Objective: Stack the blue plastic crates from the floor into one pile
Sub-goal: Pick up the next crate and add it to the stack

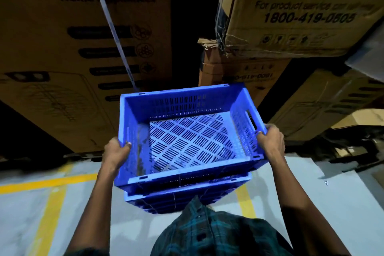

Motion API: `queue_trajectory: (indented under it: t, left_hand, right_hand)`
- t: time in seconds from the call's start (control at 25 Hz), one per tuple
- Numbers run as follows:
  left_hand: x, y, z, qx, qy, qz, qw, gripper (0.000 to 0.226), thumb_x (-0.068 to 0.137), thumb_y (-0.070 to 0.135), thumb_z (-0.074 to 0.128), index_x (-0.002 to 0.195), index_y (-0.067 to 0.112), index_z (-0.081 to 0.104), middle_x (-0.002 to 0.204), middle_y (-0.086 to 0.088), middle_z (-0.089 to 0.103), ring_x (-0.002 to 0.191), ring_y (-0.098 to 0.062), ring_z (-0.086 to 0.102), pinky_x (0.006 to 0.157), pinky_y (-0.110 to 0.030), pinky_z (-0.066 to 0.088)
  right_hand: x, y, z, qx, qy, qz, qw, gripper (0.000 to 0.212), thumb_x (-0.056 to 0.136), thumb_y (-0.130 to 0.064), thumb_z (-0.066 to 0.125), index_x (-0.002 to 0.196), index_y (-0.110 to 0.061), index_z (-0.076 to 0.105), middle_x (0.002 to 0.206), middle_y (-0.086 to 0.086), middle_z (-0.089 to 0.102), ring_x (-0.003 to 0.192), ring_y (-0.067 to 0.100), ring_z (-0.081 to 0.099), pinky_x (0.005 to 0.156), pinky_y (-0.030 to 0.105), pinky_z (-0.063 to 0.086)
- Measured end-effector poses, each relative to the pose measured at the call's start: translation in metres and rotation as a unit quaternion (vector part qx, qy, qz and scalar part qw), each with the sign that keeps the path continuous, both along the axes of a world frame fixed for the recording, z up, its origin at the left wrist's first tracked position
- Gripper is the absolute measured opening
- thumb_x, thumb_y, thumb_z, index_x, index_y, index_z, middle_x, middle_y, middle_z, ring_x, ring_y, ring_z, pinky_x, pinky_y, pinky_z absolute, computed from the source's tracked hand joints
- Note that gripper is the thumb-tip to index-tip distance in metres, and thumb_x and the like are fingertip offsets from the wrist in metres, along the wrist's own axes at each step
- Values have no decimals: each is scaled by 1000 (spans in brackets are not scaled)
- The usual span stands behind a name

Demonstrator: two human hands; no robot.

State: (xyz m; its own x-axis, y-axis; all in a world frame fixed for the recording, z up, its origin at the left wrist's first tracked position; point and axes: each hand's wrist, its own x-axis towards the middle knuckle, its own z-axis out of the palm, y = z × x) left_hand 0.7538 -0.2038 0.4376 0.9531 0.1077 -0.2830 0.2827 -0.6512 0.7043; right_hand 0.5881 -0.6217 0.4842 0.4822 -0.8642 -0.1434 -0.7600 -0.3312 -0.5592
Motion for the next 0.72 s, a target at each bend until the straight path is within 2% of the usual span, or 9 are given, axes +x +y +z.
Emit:
queue_trajectory:
  t: [0.08,0.2,0.32,0.56,0.72]
  left_hand:
    - [-7,4,4,25,-2,7,1000,21,90,18,66,89,-1,57,94,-27,63,91,-42,61,69,-35,39]
    - [-6,17,-1,34,-7,5,999,22,89,18,67,96,-2,64,97,-28,68,93,-42,64,71,-38,44]
    - [5,22,0,17,-1,-9,1000,20,88,20,68,97,3,68,94,-24,72,83,-35,67,66,-34,44]
    - [1,20,2,61,-31,-4,998,29,88,24,67,106,0,68,101,-25,70,95,-41,65,73,-35,44]
    - [-10,24,7,90,-58,6,994,31,86,30,69,97,1,69,95,-25,70,91,-43,64,71,-36,44]
  right_hand:
    - [-6,1,-9,-9,24,-2,1000,38,87,-21,54,125,-21,59,120,21,65,110,41,61,89,43,49]
    - [-14,12,-19,-33,53,13,998,35,89,-21,53,124,-18,55,118,21,65,108,42,61,87,44,49]
    - [-7,14,-19,-24,48,29,998,34,89,-18,53,123,-15,55,117,23,64,107,44,61,87,45,49]
    - [-8,21,-20,-58,74,54,994,35,90,-17,52,124,-11,50,118,23,63,106,44,61,84,44,48]
    - [-16,33,-22,-103,70,64,990,41,86,-17,52,127,-13,50,117,19,65,105,42,62,82,43,49]
